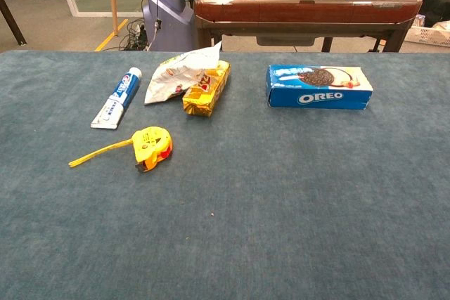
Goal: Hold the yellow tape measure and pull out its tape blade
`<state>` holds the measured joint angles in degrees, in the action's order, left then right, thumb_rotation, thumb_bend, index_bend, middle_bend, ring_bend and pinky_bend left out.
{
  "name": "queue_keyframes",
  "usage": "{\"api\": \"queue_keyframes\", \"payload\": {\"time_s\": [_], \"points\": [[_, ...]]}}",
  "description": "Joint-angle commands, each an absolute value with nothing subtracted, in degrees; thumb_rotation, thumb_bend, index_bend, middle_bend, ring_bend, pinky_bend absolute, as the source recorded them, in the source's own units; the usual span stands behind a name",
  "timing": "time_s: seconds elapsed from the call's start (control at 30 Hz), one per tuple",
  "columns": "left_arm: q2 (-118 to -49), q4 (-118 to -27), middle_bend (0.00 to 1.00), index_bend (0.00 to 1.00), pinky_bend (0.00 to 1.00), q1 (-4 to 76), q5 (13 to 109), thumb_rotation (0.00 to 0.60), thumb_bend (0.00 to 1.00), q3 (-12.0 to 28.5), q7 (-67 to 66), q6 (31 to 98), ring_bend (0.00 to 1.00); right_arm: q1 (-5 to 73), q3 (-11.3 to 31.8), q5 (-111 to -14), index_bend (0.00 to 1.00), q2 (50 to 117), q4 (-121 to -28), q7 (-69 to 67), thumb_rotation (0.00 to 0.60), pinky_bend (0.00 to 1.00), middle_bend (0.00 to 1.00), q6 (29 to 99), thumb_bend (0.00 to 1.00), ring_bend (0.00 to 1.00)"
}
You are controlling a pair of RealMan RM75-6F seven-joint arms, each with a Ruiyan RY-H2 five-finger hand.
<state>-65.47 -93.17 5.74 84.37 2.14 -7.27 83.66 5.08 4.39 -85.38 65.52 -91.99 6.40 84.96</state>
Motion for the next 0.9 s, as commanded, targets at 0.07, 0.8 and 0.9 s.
{"api": "queue_keyframes", "payload": {"time_s": [0.07, 0.8, 0.9], "points": [[-65.8, -92.9, 0.14, 0.18, 0.07, 5.8, 84.6, 0.600, 0.32, 2.1, -6.7, 83.5, 0.09, 5.1, 4.4, -85.4, 0.29, 65.3, -92.2, 6.1, 0.600, 0.41, 0.34, 84.9, 0.27, 0.28], [-67.6, -87.9, 0.14, 0.18, 0.07, 22.3, 91.7, 0.600, 0.32, 5.2, 2.9, 67.5, 0.08, 6.6, 8.6, -85.2, 0.29, 56.3, -100.9, 11.0, 0.600, 0.41, 0.34, 87.1, 0.27, 0.28], [-68.3, -87.8, 0.14, 0.17, 0.07, 26.0, 92.4, 0.600, 0.32, 5.8, 3.6, 63.6, 0.07, 6.7, 8.4, -85.0, 0.29, 56.1, -101.3, 11.3, 0.600, 0.41, 0.34, 86.8, 0.27, 0.28]]}}
